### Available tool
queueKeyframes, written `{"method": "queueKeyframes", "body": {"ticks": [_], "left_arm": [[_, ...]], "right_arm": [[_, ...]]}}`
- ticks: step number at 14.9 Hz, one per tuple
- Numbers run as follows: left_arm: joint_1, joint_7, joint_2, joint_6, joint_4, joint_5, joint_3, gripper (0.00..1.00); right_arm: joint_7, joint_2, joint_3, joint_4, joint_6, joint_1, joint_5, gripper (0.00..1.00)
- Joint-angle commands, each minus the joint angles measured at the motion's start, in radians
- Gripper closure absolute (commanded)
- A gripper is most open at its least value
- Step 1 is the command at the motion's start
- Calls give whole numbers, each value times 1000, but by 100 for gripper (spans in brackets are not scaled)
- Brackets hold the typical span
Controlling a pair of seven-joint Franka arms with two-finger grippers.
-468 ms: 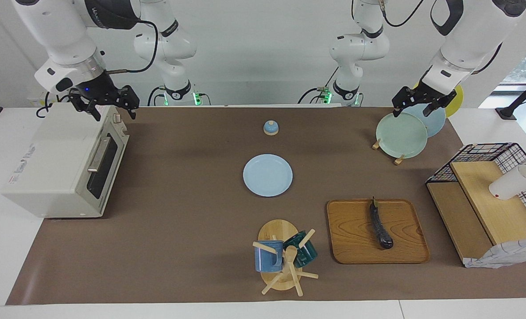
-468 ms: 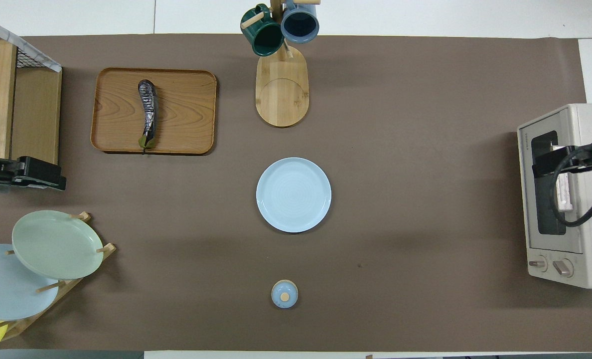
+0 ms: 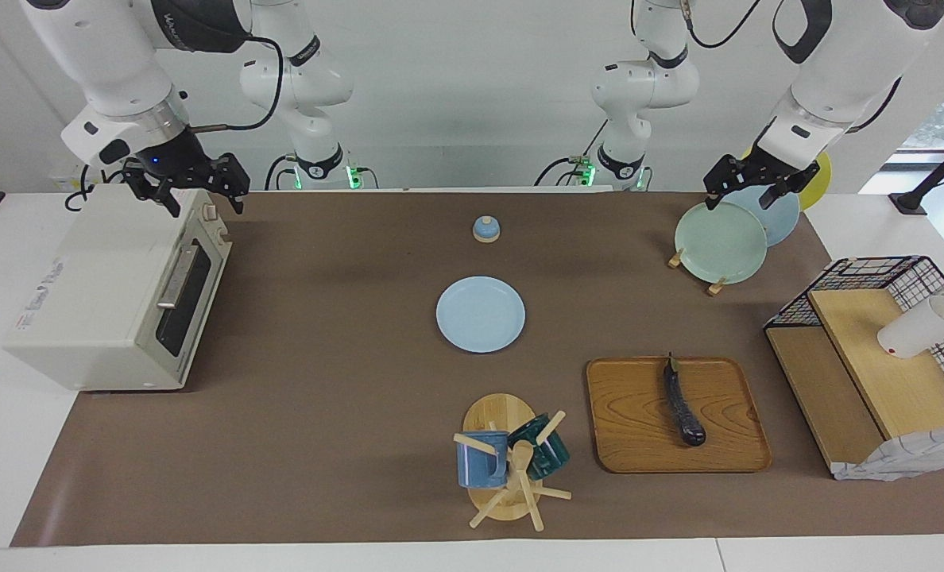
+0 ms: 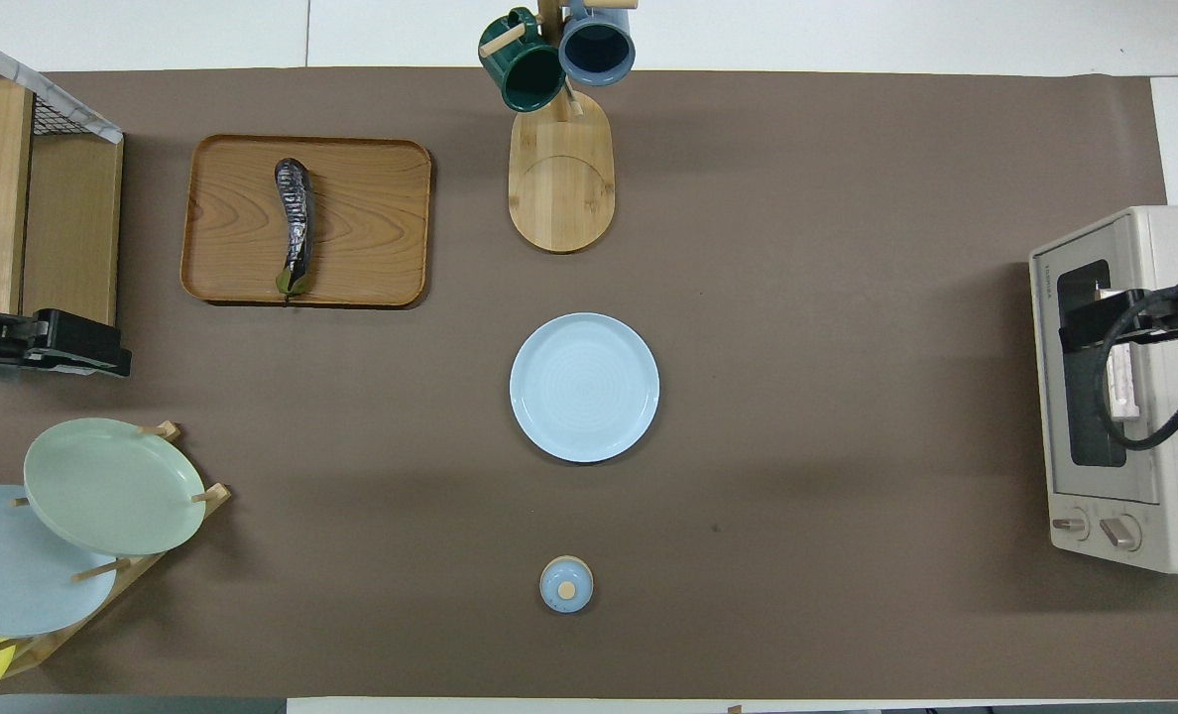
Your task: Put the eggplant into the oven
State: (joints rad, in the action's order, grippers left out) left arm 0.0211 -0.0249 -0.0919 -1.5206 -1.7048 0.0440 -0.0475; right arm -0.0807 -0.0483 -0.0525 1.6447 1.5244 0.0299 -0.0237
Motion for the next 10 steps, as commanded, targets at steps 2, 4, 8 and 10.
{"method": "queueKeyframes", "body": {"ticks": [2,4,8,10], "left_arm": [[-7,-7,1,-30,2,-12,-11,0],[-6,-9,1,-97,-16,-12,-11,0],[0,2,98,-196,-12,-10,-14,0],[6,5,211,-284,7,-4,-20,0]], "right_arm": [[-33,-15,0,26,38,-12,34,46],[-44,-30,-1,73,86,-11,36,100],[-13,-65,-4,250,249,-10,12,100],[10,-33,-4,259,263,-21,-66,100]]}}
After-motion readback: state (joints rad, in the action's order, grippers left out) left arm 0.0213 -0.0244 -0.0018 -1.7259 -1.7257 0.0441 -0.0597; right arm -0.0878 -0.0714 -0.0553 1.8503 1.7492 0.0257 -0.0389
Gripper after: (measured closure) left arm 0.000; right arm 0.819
